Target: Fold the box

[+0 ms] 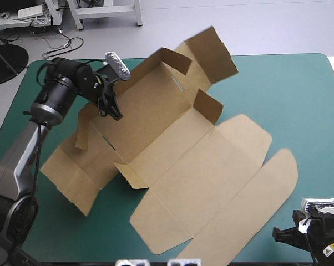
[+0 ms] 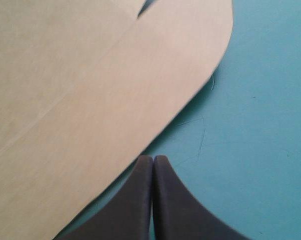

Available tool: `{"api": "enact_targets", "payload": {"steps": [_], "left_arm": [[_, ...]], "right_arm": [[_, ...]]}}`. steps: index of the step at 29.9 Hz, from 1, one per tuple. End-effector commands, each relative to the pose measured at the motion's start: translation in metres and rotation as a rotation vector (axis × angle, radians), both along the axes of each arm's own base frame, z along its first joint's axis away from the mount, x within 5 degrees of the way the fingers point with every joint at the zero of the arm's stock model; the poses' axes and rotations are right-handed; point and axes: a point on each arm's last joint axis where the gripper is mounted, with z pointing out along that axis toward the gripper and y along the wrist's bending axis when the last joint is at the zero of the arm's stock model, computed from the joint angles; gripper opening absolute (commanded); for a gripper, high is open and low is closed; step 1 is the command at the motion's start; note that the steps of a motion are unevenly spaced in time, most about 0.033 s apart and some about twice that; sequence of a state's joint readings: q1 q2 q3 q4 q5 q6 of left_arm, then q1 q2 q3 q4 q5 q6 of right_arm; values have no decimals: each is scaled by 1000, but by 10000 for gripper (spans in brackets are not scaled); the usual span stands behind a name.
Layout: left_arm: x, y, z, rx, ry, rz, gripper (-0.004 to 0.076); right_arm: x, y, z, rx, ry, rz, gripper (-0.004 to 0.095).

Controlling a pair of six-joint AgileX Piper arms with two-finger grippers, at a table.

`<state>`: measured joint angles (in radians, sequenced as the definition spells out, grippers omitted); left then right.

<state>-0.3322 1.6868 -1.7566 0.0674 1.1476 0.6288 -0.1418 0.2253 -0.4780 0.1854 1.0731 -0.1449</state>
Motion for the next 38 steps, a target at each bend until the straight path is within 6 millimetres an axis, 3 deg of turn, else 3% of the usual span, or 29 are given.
{"api": "enact_targets", "payload": {"steps": [1,7,13,16,22,29,38], "left_arm": [[-16,-28,40,62,-273,-116,-9],[-35,-80,52,194,-484,-295,-9],[-64,-125,55,177,-544,-444,-10],[-71,-138,56,168,-585,-489,-10],[-59,-148,42,186,-592,-488,-10],[-43,-157,35,154,-702,-387,-10],[-37,-154,-2,202,-724,-316,-10]], "right_arm": [[4,0,12,-3,-74,1,-20],[4,0,12,-2,-76,0,-20],[4,0,15,-1,-94,-5,-20],[4,0,21,19,-127,-24,-20],[10,-2,44,39,-212,-55,-20],[42,-8,96,73,-300,-95,-19],[122,-18,175,95,-327,-97,-19]]}}
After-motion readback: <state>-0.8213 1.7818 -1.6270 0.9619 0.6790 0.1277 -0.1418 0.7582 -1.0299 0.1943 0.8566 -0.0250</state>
